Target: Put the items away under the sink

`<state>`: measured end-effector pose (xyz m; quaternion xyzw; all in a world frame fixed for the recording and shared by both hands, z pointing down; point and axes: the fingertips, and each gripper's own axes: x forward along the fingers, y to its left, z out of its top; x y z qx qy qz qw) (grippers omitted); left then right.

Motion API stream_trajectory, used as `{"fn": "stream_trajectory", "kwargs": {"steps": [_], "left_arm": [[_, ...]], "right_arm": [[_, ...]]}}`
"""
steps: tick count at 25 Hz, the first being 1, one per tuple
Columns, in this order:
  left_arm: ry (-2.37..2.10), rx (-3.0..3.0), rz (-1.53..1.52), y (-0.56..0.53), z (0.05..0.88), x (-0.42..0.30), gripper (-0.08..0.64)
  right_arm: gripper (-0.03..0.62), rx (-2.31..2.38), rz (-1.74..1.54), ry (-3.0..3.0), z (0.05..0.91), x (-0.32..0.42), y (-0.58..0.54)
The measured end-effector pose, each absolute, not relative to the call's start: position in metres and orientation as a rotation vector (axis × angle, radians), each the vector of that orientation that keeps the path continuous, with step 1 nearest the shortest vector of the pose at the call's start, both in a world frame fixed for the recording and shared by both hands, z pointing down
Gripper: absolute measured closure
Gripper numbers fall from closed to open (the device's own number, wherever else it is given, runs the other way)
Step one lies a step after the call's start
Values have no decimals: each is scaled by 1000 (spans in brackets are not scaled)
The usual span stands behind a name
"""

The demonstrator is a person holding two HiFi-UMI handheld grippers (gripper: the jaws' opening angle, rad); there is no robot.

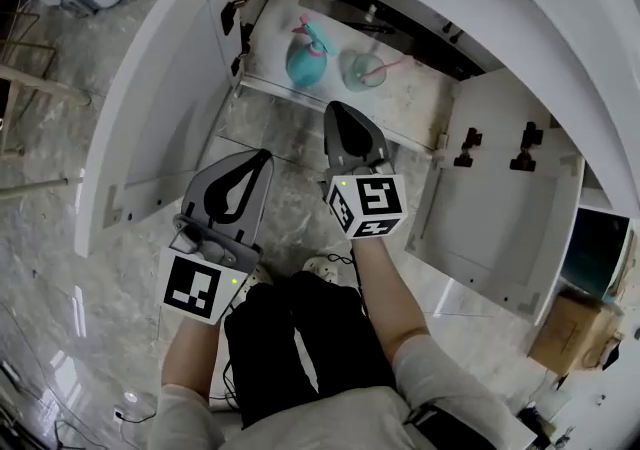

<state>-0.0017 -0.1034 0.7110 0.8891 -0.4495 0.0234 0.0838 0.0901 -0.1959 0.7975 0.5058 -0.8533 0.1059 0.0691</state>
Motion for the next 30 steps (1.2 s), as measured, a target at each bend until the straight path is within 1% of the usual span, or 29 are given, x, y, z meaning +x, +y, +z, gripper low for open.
{"fn": "stream_trajectory", "kwargs": {"steps": [7, 22, 30], "left_arm": [[-1307, 2602, -36, -83, 614, 4, 552], [-1420, 2585, -13, -64, 405, -5, 552], [-1472, 2615, -20, -59, 308, -9, 552]], "right_arm": [[581, 1529, 346, -2534, 706, 99, -152], [581, 1537, 348, -2545, 474, 120, -92], [581, 1585, 269, -2585, 352, 133, -83]]}}
